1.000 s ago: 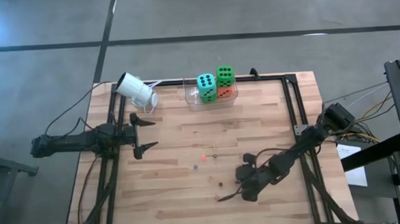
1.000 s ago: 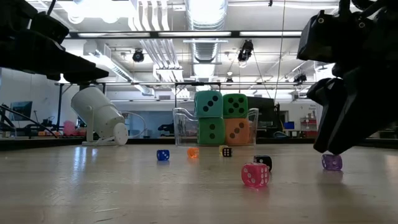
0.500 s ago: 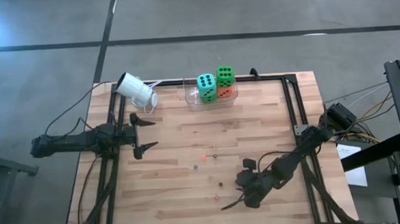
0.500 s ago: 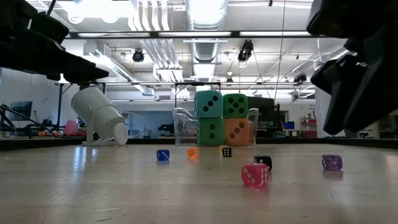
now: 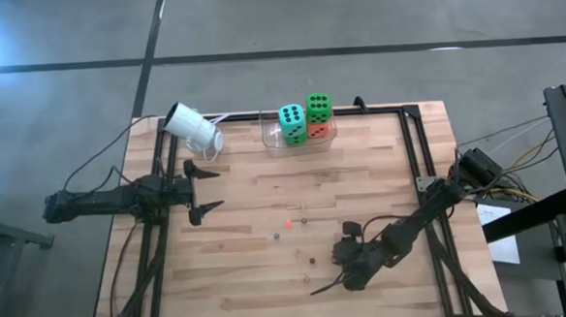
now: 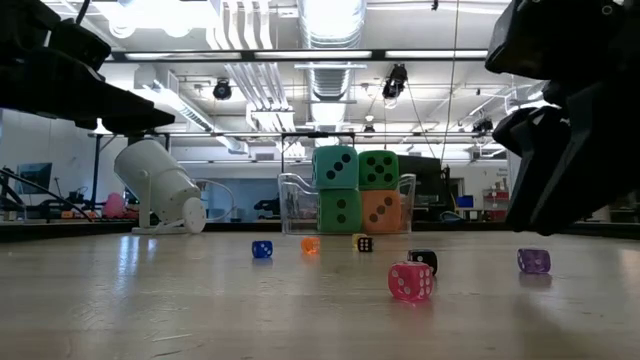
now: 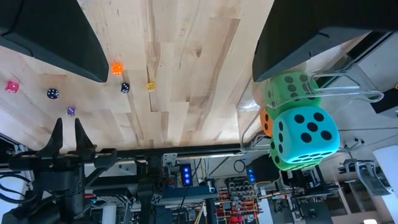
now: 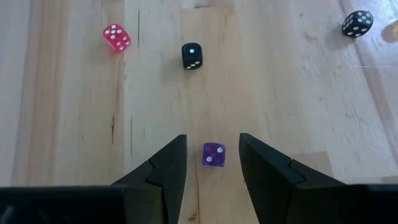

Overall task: Pick & Place Dice
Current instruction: Put the small violet dice into the transparent bin

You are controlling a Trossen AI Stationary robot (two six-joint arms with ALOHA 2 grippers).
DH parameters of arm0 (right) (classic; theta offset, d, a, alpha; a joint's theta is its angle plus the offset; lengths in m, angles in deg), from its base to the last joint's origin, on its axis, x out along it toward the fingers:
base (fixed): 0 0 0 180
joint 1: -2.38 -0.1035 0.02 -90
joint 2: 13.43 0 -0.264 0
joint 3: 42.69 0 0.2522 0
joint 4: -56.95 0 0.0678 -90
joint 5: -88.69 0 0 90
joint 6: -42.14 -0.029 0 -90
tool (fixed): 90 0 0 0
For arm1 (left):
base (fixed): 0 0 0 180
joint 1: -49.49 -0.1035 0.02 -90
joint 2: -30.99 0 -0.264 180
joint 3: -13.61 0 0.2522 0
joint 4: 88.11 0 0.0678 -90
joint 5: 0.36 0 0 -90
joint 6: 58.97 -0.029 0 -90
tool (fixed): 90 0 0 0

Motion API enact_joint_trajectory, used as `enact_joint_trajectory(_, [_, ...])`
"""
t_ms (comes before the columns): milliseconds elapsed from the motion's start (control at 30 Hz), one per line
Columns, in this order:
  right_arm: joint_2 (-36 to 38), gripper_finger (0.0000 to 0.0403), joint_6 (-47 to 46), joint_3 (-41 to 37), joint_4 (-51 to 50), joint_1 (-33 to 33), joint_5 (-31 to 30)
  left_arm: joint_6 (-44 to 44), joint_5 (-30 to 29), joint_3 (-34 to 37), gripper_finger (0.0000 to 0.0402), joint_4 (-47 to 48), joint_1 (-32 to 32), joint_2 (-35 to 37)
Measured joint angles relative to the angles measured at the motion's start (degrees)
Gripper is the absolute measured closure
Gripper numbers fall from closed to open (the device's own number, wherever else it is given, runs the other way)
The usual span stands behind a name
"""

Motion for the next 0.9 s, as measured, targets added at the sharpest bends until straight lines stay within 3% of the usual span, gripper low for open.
enact_joint_trajectory(700, [-4.61, 0.026, -2.03, -0.96, 1.55, 0.11, -2.09, 0.0, -0.02, 0.0, 0.0002, 0.0, -0.02, 0.02])
enact_joint_trajectory(900, [-4.7, 0.0291, -2.19, -0.92, 1.95, 0.09, -1.76, 0.0, -0.02, -0.02, 0.0002, 0.0, -0.02, 0.02])
